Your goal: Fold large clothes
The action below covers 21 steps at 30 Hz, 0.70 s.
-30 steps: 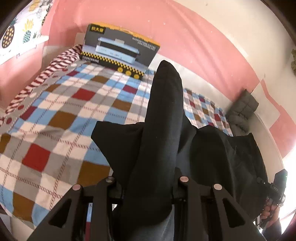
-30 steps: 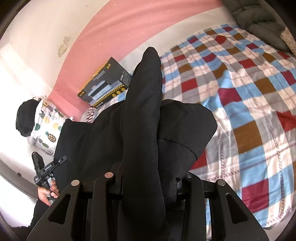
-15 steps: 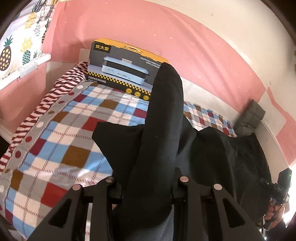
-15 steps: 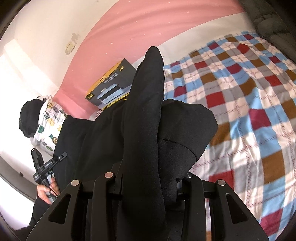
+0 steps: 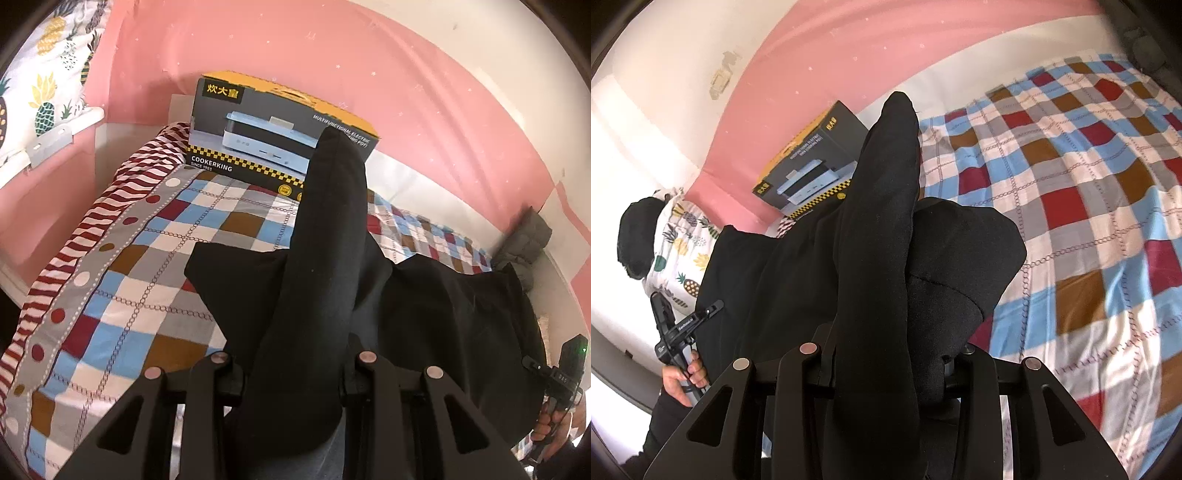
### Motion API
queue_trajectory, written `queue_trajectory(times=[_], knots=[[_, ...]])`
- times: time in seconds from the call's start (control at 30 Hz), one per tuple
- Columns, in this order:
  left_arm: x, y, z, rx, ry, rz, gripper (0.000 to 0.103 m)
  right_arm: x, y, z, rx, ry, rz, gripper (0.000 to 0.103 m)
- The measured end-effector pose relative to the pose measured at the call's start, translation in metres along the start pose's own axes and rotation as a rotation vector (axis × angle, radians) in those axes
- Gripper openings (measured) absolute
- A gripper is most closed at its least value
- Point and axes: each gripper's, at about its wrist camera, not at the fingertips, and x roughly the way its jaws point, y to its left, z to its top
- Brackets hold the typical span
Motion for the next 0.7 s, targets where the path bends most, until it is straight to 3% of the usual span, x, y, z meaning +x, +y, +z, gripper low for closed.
queue_trajectory(times=[0.2, 0.37, 0.53, 0.57, 0.7], knots=[[0.051, 0.022, -0.002, 0.007, 0.038, -0.002, 0.033, 0.041, -0.021, -0.002, 0.039, 0.046, -0.027, 0.036], [0.090, 0.052, -0.022, -0.039, 0.091, 0.015, 0.034, 0.067, -0.053, -0.020, 0.100, 0.111, -0.075, 0.041], [0.114, 0.079, -0.044, -0.081, 0.136, 0.006, 0.049, 0.080, -0.079, -0.031, 0.184, 0.164, -0.084, 0.062], [0.117, 0.080, -0.047, -0.079, 0.137, 0.014, 0.054, 0.081, -0.081, -0.032, 0.194, 0.168, -0.094, 0.064], [0.113, 0.086, -0.047, -0.124, 0.149, -0.004, 0.058, 0.075, -0.081, -0.031, 0.213, 0.178, -0.119, 0.069]])
